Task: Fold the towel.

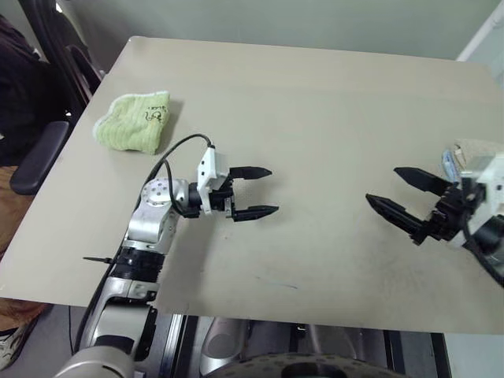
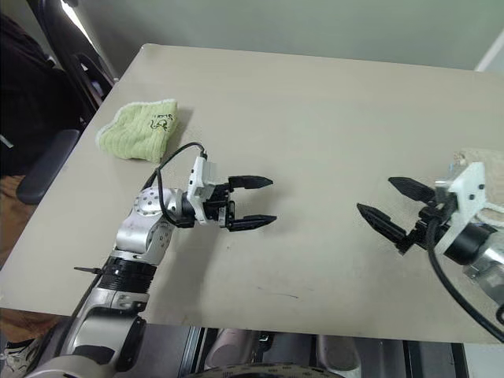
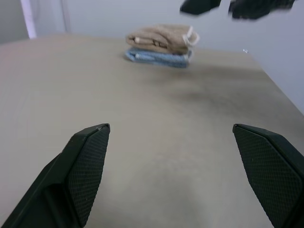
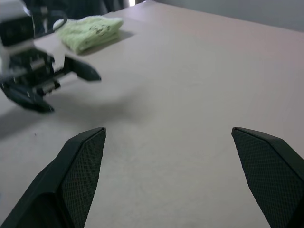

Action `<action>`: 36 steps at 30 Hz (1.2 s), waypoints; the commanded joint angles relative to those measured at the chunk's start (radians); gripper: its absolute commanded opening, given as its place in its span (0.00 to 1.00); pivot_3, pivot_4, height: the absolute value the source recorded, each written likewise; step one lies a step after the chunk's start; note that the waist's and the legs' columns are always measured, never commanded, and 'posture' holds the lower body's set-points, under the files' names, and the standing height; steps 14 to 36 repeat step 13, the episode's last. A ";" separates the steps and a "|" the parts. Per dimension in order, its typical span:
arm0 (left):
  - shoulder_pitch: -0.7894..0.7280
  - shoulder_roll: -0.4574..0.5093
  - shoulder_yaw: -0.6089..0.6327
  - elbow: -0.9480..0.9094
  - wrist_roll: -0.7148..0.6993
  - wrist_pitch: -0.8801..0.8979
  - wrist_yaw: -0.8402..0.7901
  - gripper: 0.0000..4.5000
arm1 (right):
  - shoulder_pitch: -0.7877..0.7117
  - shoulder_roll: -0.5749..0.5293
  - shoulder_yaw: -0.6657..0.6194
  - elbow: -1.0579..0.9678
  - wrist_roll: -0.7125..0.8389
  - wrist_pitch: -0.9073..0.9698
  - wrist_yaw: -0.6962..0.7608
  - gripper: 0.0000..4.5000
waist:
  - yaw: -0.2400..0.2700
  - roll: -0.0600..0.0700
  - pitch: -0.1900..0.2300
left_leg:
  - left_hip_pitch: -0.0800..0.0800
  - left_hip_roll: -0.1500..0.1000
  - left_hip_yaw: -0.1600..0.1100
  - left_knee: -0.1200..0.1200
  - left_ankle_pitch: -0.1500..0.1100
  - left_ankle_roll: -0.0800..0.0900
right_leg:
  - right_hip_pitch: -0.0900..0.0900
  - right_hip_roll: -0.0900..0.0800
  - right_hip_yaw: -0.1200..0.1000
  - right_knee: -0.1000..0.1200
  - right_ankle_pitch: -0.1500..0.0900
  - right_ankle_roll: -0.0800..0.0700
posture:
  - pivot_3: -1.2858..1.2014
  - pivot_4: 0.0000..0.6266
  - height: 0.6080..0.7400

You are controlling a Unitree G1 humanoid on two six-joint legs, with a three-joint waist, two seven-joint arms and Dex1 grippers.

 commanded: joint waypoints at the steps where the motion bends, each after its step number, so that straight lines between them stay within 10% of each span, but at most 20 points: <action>1: 0.021 0.031 0.042 -0.070 -0.052 0.020 -0.007 1.00 | -0.031 0.041 0.083 0.011 -0.124 -0.122 0.052 0.99 | -0.001 0.000 0.000 | 0.000 0.000 0.000 0.000 0.000 0.000 | 0.000 0.000 0.000 0.000 0.000 0.000 | 0.52 0.24 0.95; 36: 0.131 0.062 0.062 -0.227 -0.076 0.081 0.098 1.00 | -0.150 0.159 0.237 0.131 -0.309 -0.246 0.080 0.99 | -0.006 0.000 0.000 | 0.003 0.001 0.000 0.000 0.001 0.001 | 0.001 0.000 0.000 0.000 0.000 -0.010 | 0.52 0.24 0.95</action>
